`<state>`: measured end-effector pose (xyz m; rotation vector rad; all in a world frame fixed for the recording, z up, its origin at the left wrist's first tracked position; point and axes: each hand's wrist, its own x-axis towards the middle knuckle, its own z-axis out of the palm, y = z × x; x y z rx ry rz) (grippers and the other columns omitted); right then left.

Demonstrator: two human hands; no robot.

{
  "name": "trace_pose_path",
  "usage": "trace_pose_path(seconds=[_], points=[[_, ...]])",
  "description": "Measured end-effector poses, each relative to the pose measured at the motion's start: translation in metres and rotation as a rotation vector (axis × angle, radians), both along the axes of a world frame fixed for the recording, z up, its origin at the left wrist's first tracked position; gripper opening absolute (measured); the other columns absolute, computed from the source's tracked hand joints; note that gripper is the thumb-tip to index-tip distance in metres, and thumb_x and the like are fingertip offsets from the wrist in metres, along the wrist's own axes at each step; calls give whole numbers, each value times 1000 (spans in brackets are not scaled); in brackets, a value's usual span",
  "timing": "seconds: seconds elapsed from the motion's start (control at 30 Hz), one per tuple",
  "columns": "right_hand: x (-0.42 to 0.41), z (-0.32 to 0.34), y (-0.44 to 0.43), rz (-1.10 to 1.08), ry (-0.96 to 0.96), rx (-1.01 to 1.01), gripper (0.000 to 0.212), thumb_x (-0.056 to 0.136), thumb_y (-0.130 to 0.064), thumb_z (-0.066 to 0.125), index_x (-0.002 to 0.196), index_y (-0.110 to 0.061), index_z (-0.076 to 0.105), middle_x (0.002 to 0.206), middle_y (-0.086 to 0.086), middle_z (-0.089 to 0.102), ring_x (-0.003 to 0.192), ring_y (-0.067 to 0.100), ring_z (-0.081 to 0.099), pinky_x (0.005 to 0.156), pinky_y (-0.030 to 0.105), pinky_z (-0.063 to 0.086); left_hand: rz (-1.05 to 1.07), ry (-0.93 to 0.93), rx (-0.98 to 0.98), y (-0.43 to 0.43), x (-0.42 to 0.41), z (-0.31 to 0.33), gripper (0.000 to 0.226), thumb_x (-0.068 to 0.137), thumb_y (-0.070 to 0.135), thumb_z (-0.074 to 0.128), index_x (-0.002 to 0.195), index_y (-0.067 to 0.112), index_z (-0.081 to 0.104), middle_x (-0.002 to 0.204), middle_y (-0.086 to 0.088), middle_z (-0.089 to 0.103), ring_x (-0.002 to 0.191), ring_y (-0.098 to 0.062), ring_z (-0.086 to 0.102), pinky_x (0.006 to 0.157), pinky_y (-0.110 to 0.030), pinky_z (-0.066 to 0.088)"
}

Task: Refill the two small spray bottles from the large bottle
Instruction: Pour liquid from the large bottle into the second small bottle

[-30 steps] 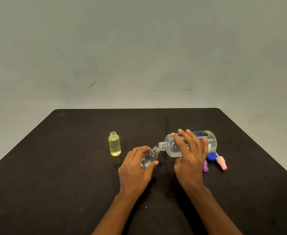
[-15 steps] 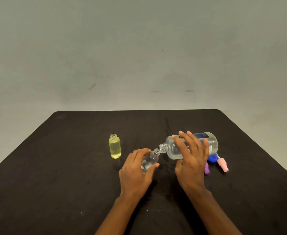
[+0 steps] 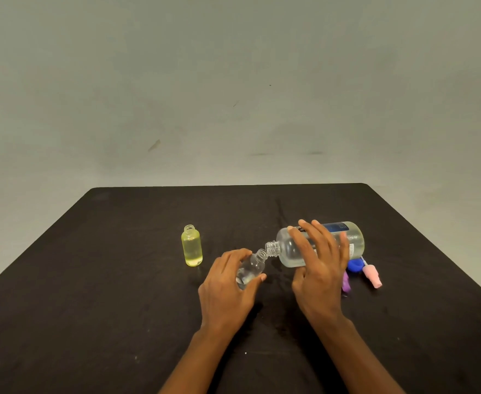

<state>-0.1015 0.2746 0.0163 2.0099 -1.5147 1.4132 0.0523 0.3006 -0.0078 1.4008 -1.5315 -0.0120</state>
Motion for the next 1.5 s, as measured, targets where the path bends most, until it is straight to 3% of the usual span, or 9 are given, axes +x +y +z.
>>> trace_pose_path(seconds=[0.33,1.5], points=[[0,0,0,0,3,-2,76,50,29,66,116,-8,66,125,14,61,127,23,40,108,57,22,-1,-1,9,1,0,0,48,65,35,84,106,32,60,99,27,55,86,5,55,61,-3,33],[0,-2,-1,5,-13,20,77,51,29,65,118,-9,65,127,13,59,129,24,40,112,52,17,-9,11,5,0,0,-2,49,65,36,84,107,33,59,100,29,54,87,5,56,63,-3,36]])
